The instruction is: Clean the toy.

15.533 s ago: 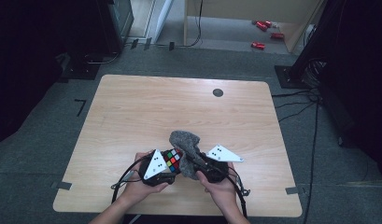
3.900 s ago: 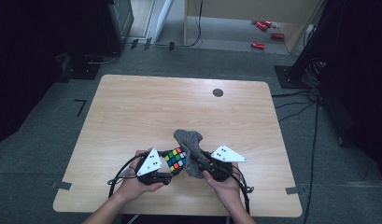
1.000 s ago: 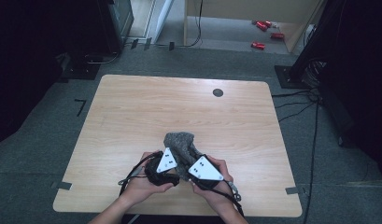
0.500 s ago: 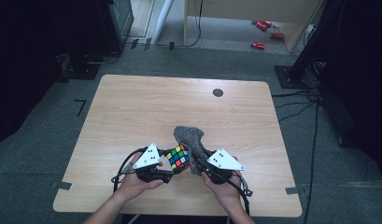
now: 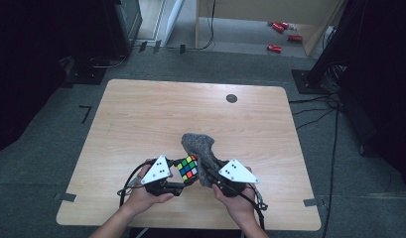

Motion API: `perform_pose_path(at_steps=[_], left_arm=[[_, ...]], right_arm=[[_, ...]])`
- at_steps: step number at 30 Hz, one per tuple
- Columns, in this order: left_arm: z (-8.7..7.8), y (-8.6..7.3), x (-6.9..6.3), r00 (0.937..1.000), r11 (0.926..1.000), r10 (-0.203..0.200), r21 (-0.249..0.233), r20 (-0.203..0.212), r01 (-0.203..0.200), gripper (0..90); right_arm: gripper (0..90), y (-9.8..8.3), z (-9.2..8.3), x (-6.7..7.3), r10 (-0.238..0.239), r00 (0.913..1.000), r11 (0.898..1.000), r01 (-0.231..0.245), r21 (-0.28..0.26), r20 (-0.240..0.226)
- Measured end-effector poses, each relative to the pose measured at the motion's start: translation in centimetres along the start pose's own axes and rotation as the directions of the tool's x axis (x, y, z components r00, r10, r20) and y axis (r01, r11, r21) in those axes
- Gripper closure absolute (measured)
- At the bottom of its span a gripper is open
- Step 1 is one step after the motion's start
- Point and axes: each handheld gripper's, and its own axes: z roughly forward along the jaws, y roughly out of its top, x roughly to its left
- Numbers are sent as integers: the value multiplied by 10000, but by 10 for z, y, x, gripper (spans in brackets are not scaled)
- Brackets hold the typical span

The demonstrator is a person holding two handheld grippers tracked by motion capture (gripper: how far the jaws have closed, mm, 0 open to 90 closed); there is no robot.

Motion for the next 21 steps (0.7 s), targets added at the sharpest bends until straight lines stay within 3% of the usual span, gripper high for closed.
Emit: perform_pose_path(at_steps=[3, 6, 8, 11, 13, 16, 18, 21], left_arm=[[-2, 0, 3, 9999, 9998, -136, -130, 60, 137, 352], [2, -1, 1, 10000, 10000, -60, 51, 73, 59, 351], [7, -3, -2, 9998, 9986, 166, 501, -139, -158, 352], [8, -4, -1, 9998, 9987, 105, 494, -150, -97, 352], [4, -3, 1, 9997, 9995, 105, 300, -220, -99, 352], [-3, -1, 8, 9990, 9997, -199, -127, -404, 194, 351], [-8, 0, 13, 9976, 9970, -586, -529, -362, 567, 352], [-14, 1, 20, 9910, 9834, -1335, -1230, 57, 1332, 352]], right_arm=[[735, -8, 2, -9, 295, 9995, 9993, -296, 211, 60], [736, -6, 1, -9, 193, 9998, 9997, -193, 147, 6], [731, -2, -1, -5, 254, 9980, 9995, -263, -155, -583], [733, 1, -1, 3, -213, 9987, 9997, 207, -143, -456], [735, -1, 0, 0, 13, 9989, 9998, -21, -183, -473], [740, -9, 3, -10, 199, 9997, 9995, -196, 233, -122], [741, -16, 4, -17, 548, 9971, 9978, -527, 407, -530], [742, -21, 8, -13, 20, 9935, 9991, 29, 435, -1135]])
